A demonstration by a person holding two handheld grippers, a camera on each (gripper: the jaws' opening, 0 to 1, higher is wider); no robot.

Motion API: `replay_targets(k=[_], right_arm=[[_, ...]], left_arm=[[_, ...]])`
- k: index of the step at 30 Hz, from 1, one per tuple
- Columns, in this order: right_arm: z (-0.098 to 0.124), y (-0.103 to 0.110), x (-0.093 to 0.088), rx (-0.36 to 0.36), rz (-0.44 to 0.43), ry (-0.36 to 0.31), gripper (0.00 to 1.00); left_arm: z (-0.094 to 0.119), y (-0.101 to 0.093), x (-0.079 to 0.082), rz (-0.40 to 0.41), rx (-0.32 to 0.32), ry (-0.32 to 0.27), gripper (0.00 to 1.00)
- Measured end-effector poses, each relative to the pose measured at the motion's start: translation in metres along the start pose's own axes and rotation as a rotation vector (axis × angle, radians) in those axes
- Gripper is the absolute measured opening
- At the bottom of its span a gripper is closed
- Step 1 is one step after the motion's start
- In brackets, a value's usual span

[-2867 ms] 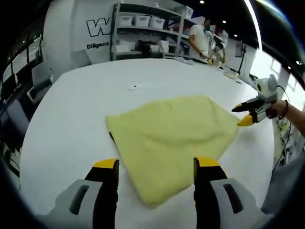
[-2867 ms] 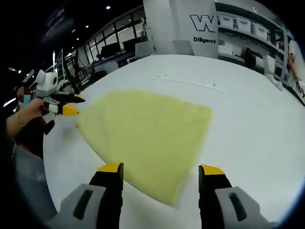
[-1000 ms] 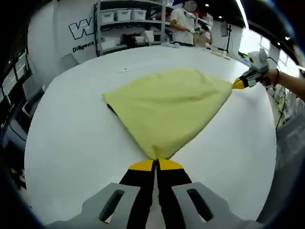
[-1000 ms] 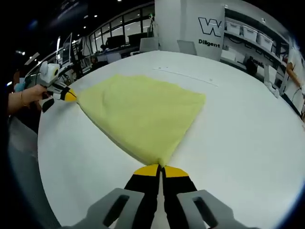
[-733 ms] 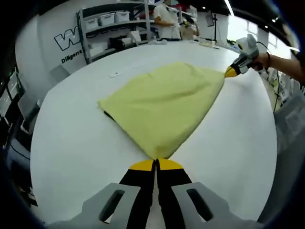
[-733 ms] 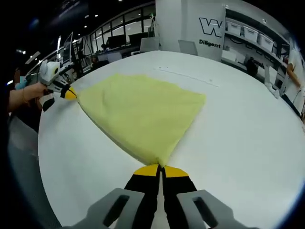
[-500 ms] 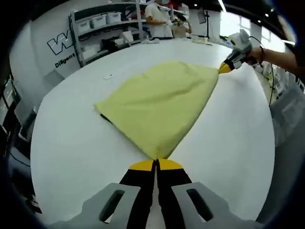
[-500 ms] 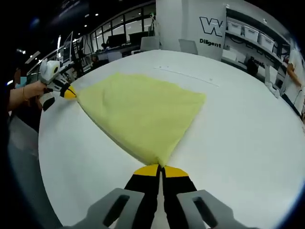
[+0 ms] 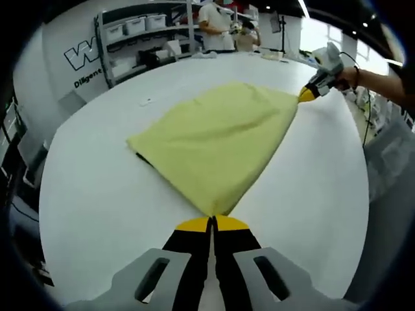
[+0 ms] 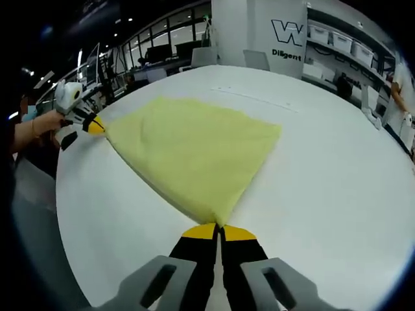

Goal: Fold the garment on the visible template until the final outline fits inside the template.

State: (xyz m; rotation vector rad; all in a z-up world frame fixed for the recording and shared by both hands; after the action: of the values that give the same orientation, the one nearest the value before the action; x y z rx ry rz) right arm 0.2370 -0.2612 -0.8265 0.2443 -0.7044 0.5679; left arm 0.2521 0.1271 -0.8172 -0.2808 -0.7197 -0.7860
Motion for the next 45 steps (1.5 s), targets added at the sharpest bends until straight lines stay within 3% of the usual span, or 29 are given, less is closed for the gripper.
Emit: replay_targets(k=[45], right_arm=[[0.031, 0.052, -0.039, 0.056, -0.056, 0.033, 0.00]], left_arm=[[0.034, -0.039, -0.047, 0.095, -0.018, 0.019, 0.01]])
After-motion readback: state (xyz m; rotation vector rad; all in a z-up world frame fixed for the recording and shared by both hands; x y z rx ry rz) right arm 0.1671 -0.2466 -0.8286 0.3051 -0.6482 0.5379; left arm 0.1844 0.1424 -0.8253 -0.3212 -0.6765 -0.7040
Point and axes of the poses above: the point that each gripper's makers call its tool centre point, and the gripper's own axes: z roughly backward along the fingers, y roughly to its left, x roughly out of its top, the point moved 4 cm from there along z, roughly backward along the fingers, and after that the axes turned 2 degrees about z, right-handed, at the moved point
